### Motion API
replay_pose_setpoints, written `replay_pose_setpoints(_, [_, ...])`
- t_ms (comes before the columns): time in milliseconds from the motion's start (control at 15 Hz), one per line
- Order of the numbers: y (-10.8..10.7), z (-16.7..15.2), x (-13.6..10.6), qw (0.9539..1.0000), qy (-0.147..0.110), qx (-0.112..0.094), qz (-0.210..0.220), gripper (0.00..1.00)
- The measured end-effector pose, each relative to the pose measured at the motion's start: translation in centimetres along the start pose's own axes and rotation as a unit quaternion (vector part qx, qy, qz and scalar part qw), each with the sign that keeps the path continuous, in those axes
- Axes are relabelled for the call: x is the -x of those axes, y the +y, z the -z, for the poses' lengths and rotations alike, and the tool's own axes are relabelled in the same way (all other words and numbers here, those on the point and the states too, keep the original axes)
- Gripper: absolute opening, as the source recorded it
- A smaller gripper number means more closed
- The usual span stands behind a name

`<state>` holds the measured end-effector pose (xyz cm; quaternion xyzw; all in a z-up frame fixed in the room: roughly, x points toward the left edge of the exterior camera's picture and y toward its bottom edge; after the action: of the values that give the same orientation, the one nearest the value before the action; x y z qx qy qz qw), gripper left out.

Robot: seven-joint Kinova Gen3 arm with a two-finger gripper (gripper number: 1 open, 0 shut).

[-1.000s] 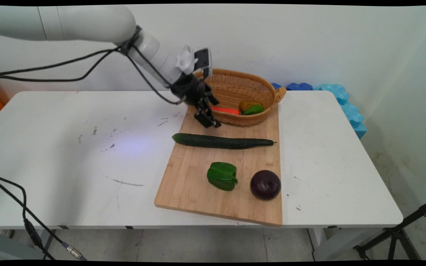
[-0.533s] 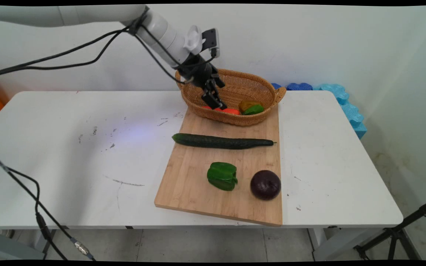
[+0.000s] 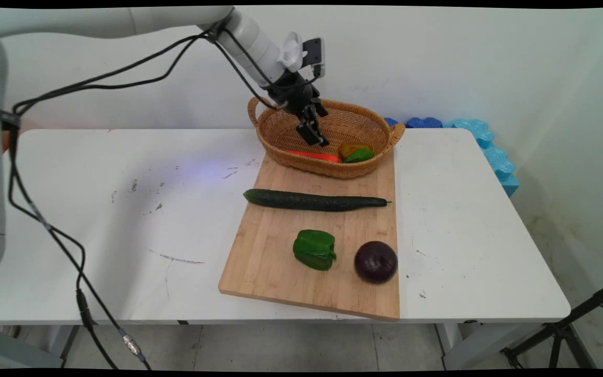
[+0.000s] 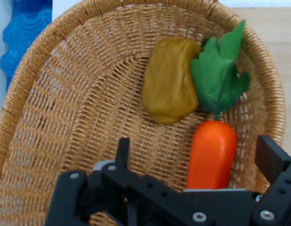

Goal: Pick up the potato from the vegetable basket

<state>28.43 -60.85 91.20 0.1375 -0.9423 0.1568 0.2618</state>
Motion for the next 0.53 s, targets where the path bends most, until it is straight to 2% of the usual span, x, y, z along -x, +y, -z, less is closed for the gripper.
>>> replay_pose_setpoints(533, [-2.3, -5.5, -0.6, 0.9992, -0.009, 0.02, -0.033, 1.0])
